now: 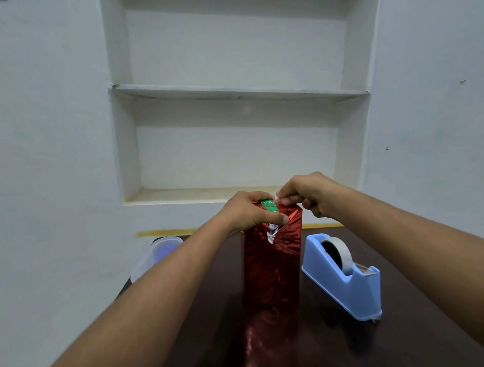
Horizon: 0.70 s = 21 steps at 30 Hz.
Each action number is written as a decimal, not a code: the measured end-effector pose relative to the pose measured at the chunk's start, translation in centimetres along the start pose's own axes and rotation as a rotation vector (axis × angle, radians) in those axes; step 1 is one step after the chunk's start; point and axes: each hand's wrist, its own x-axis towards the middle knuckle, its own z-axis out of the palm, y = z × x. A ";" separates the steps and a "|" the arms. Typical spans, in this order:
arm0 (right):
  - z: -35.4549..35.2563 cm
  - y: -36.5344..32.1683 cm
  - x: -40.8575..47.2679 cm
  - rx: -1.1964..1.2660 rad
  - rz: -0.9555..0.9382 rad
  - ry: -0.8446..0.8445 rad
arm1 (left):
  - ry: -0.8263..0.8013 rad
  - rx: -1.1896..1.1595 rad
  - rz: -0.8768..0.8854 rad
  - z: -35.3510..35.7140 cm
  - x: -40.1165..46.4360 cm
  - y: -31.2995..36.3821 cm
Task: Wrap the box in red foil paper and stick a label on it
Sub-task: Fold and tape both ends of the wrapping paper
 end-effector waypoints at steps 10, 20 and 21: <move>0.4 0.1 1.0 -0.042 -0.034 -0.001 | 0.011 0.019 -0.004 0.1 0.3 0.0; 0.7 0.2 1.5 -0.100 -0.068 0.042 | 0.014 0.038 -0.006 0.0 0.1 0.0; 0.7 0.2 1.5 -0.104 -0.061 0.040 | 0.014 0.037 -0.006 0.0 0.1 0.0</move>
